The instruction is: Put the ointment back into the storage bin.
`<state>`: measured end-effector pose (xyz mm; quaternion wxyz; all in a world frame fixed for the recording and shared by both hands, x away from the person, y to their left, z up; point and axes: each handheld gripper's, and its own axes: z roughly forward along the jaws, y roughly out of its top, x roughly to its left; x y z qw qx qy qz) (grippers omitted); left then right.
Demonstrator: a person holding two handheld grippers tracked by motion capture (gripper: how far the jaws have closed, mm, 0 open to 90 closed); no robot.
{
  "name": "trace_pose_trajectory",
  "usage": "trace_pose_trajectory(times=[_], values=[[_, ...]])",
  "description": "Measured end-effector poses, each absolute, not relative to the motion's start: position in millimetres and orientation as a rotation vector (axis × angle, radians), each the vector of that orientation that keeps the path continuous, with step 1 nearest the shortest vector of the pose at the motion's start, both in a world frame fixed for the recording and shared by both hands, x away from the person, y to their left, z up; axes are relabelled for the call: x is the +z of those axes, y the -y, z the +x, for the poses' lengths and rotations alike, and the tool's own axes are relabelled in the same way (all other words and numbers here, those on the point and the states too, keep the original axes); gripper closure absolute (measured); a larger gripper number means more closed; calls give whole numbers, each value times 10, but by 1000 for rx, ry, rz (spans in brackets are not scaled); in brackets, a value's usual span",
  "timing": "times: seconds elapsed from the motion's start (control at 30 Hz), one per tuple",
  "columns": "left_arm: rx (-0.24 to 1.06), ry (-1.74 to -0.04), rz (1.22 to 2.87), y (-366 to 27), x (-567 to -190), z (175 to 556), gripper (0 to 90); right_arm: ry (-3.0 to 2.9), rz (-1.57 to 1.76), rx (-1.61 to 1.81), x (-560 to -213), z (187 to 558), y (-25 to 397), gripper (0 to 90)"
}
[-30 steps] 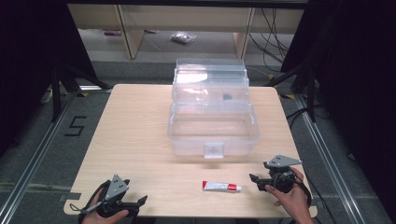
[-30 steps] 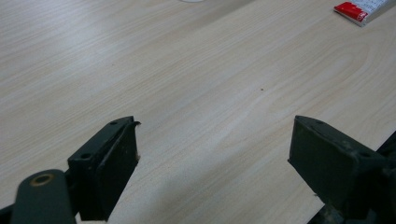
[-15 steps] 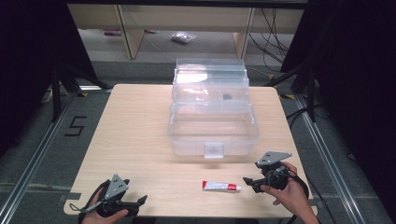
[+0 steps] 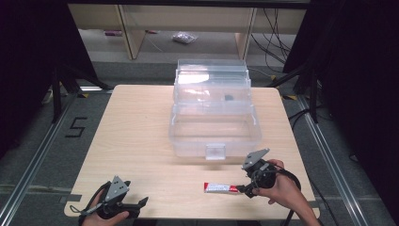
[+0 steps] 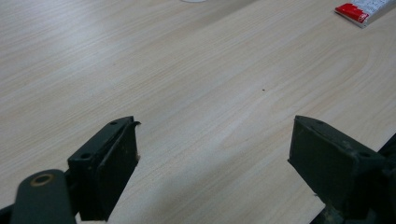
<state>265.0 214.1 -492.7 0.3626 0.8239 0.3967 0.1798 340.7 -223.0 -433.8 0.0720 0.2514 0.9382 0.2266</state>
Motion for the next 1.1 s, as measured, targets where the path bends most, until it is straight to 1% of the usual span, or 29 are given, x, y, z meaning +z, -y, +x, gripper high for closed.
trace_pose_trajectory(times=[0.1,0.17,0.23,0.43,0.5,0.57,0.63,0.7,0.73,0.87,0.97,1.07,1.1], values=[[464,-1030,2092,-2123,-4936,2643,150,-2857,661,639,-4329,3423,2150,303],[467,-1015,2110,-2134,-4929,2644,150,-2867,667,616,-4325,3421,2123,310],[467,-1035,2091,-2122,-4937,2643,150,-2900,611,570,-4319,3419,2036,350],[464,-1022,2123,-2143,-4926,2652,150,-2965,504,465,-4383,3456,1901,413],[463,-1026,2114,-2138,-4927,2650,150,-2972,506,448,-4398,3462,1879,421],[464,-1018,2124,-2144,-4925,2650,150,-2987,452,412,-4422,3476,1807,460],[465,-1021,2120,-2140,-4928,2652,150,-2992,503,364,-4428,3448,1763,476],[463,-1026,2098,-2128,-4931,2646,150,-2997,472,347,-4450,3460,1717,493],[469,-1015,2125,-2145,-4922,2648,150,-2994,477,322,-4454,3463,1696,504],[468,-1021,2122,-2142,-4923,2646,150,-3009,406,284,-4483,3515,1644,534],[467,-1021,2121,-2140,-4924,2648,150,-3024,418,249,-4509,3528,1603,555],[465,-1018,2126,-2144,-4924,2651,150,-3034,332,232,-4549,3582,1579,587],[464,-1021,2119,-2141,-4926,2650,150,-3043,364,217,-4551,3573,1575,592]])
